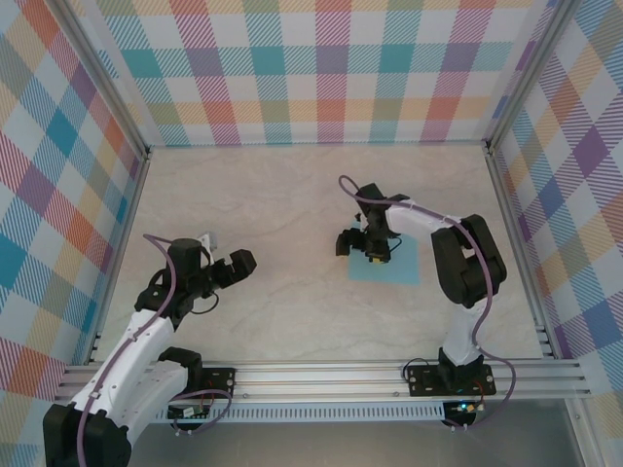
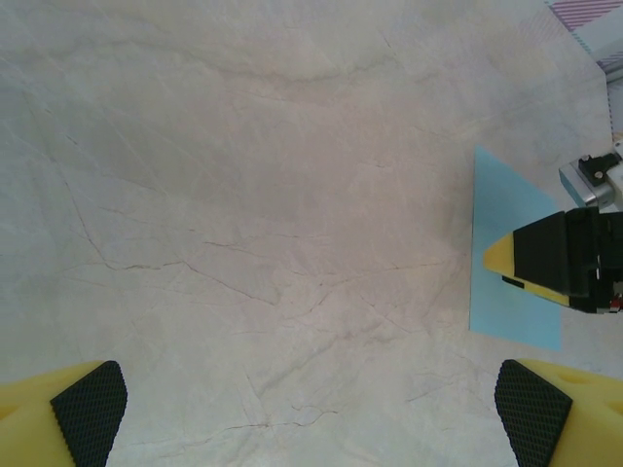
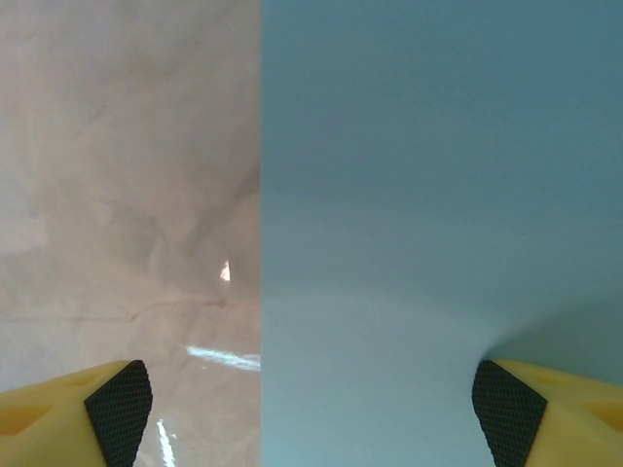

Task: Fold a paper plane with a square sheet of paper (pick it up from the middle)
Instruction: Move the square sheet of paper to the center of the table.

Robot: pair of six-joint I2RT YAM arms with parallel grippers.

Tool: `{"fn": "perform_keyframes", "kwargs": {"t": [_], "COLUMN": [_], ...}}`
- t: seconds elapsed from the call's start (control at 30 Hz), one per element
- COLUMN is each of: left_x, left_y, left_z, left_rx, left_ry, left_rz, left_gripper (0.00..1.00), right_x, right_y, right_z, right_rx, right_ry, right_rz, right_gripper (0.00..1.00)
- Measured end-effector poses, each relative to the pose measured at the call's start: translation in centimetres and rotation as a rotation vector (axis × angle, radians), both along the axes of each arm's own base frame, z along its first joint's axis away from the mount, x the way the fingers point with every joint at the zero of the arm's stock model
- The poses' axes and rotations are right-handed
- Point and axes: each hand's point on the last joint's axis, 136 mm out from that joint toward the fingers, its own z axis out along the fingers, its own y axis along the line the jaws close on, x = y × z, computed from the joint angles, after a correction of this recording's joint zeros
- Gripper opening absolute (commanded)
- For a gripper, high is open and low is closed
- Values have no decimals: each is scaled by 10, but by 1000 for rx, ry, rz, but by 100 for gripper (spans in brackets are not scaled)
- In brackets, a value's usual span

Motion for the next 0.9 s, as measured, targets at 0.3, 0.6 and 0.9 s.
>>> {"fn": "perform_keyframes", "kwargs": {"t": [0.3, 0.6, 0.9], "left_x": [-2, -3, -3], "left_y": [0, -8, -13], "left_z": [-2, -12, -10], "left_rx": [-3, -29, -55], "left_ry": [1, 43, 39], "left_rz": [-3, -35, -57], "left_gripper": [100, 100, 100], "right_x": [-28, 21, 9], "right_y": [23, 7, 22], "right_z": [8, 24, -5], "right_rx": [-52, -109, -108], "right_ry": [-20, -105, -53], "right_rz": [105, 17, 3], "right_gripper": [92, 90, 89]}}
